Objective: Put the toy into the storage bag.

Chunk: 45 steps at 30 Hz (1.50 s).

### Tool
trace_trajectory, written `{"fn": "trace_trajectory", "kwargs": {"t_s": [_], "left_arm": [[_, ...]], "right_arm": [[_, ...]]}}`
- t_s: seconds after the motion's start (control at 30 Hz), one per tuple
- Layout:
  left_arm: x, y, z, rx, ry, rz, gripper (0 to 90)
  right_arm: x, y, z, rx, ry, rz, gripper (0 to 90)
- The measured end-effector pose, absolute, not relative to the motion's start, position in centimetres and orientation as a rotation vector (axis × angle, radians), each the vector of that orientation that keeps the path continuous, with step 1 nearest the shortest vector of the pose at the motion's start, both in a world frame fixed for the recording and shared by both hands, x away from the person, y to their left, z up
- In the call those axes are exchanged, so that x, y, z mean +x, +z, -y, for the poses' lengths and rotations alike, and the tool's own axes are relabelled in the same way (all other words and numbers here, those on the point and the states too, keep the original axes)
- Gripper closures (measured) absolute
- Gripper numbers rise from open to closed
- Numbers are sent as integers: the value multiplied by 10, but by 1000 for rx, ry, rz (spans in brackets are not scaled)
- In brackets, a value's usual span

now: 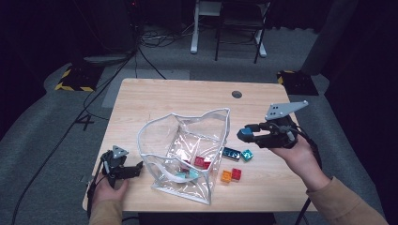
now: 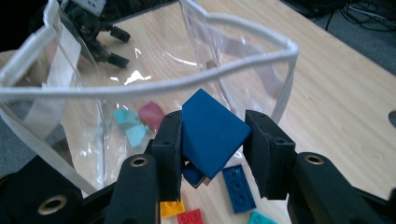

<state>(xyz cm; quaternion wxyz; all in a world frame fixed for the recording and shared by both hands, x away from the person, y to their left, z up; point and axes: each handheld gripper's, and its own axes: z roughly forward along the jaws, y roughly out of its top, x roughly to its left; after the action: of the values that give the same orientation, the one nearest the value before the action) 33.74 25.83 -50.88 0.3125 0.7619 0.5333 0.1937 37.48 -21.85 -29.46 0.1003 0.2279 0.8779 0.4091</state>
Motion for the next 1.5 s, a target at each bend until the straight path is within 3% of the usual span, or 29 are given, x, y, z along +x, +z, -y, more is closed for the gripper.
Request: {"fn": "trace_trajectory", "kwargs": {"t_s": [0.7,1.13,1.5], "left_arm": [[337,-509,-258,2007,513,-1410,116],[338,-509,-259,2006,515,-1411,116],[338,-509,-259,2010,514,-1410,116]], "right_arm": [[408,-241,145,571,1222,-2626,589],[417,-251,85,502,1123,-2732,589],[421,-283,32,457,978,-2865,589]]}}
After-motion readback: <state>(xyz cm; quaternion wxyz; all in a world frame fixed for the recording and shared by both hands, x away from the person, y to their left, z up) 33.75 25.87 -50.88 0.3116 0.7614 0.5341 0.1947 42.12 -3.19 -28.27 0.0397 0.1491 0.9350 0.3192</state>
